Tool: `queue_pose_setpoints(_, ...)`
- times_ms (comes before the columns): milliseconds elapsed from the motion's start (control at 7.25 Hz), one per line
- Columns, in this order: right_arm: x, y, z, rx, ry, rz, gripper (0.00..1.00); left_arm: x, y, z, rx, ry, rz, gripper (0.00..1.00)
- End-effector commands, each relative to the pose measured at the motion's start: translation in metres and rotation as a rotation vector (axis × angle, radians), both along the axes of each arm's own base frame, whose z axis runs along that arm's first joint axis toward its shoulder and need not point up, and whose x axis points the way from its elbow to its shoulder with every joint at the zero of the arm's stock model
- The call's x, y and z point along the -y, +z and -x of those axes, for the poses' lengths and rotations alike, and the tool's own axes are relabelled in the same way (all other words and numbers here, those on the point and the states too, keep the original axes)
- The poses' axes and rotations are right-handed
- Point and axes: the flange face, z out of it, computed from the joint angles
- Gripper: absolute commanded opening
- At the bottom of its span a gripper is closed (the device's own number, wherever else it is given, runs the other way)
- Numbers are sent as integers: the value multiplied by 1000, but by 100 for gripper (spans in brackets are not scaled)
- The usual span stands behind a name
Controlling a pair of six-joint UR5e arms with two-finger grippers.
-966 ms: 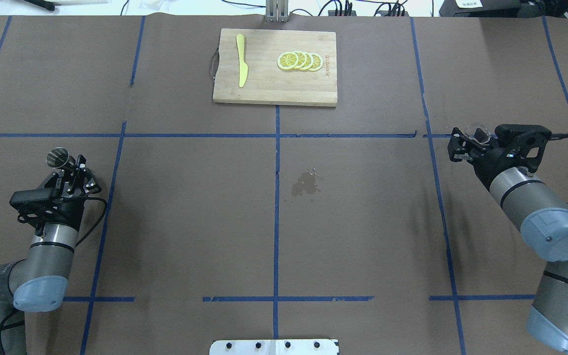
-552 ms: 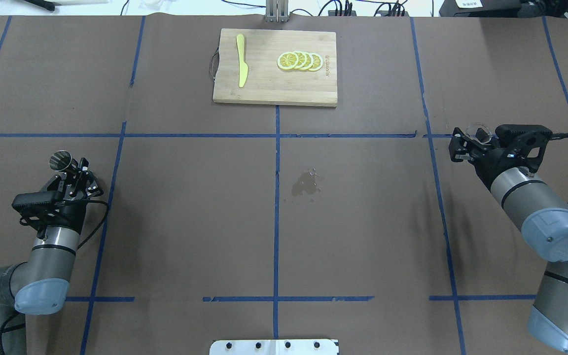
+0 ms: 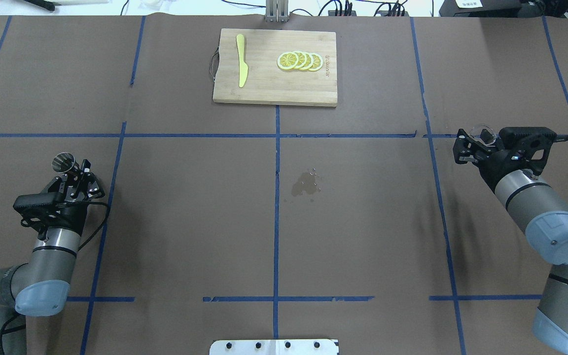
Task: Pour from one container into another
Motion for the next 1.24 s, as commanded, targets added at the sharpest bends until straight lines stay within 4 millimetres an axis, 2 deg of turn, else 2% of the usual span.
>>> queue_pose_setpoints(0, -6, 6, 0, -18, -1, -1, 0, -2, 1, -1, 2, 4, 0, 47)
queue_pose_setpoints(138, -7, 7, -1, -19, -1, -1, 0, -2, 0, -2, 0, 5, 0, 54)
queue_pose_setpoints(276, -11, 7, 4, -23, 0, -9, 0, -4, 0, -3, 2, 9, 0, 73)
queue_pose_setpoints(414, -15, 7, 7, -25, -3, -14, 0, -4, 1, -2, 6, 9, 0, 100)
queue_pose_setpoints(690, -25, 7, 17, -27, 6, -30, 0, -5, 2, -4, 11, 54, 26, 100)
queue_pose_setpoints(828, -27, 10, 20, -35, 10, -32, 0, -11, 0, 6, 31, 112, 47, 100)
queue_pose_setpoints(966, -30, 12, 22, -31, 16, -43, 0, -22, -6, 36, 40, 178, 73, 100)
queue_pose_setpoints(1103, -31, 30, 24, -5, 19, -60, 0, -28, -8, 51, 43, 223, 94, 100)
